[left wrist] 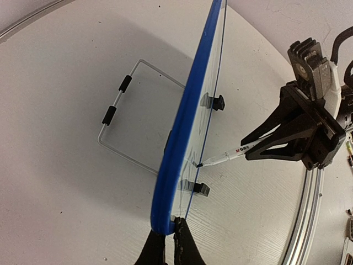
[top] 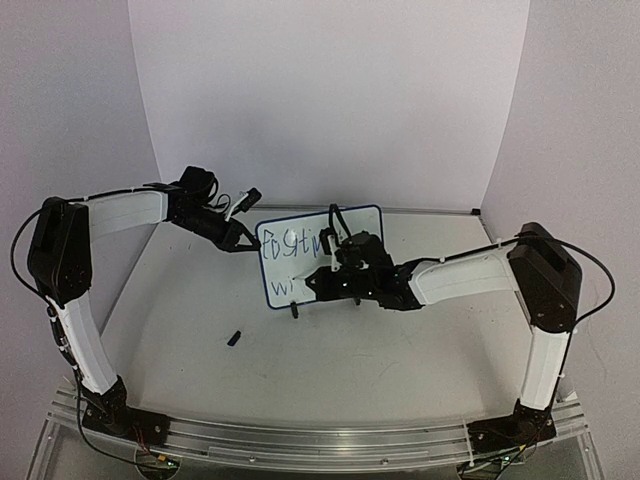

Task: Write a sentence on the whiteboard
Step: Write on the whiteboard with the whiteboard marker without the cap.

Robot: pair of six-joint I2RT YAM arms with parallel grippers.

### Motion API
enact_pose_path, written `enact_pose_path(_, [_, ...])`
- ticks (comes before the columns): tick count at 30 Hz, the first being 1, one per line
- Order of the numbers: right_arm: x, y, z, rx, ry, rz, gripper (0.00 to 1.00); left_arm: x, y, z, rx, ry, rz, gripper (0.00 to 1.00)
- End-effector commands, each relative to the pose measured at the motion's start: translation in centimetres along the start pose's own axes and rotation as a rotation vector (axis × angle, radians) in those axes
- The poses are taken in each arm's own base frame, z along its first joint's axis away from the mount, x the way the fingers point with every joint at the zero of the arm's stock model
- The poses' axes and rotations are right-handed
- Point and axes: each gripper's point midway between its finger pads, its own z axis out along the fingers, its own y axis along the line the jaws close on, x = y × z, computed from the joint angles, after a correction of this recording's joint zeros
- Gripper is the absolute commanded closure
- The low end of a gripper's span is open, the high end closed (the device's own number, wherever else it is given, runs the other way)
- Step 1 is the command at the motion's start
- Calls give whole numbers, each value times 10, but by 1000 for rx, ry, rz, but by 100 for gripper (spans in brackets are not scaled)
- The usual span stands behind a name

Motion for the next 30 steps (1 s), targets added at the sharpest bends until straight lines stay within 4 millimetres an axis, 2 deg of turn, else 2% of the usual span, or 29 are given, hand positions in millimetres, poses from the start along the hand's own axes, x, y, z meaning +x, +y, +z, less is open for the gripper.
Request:
enact_pose_path(1, [-13,-1,4,21,-35,3,100,-14,-4,-12,-39,-19,70,100])
enact_pose_path(8, [-3,-9,4,39,-11,20,100,-14,-4,-12,-39,-19,71,100])
enact_pose_path(19, [27,-18,1,34,52,57,100,-14,-4,-12,-39,-20,70,100])
enact_pose_path(23, [23,-16,2,31,43,52,100,-14,-4,-12,-39,-20,71,100])
enact_pose_path(30, [3,-8,3,22,-3,33,100,-14,-5,-11,-38,-19,70,100])
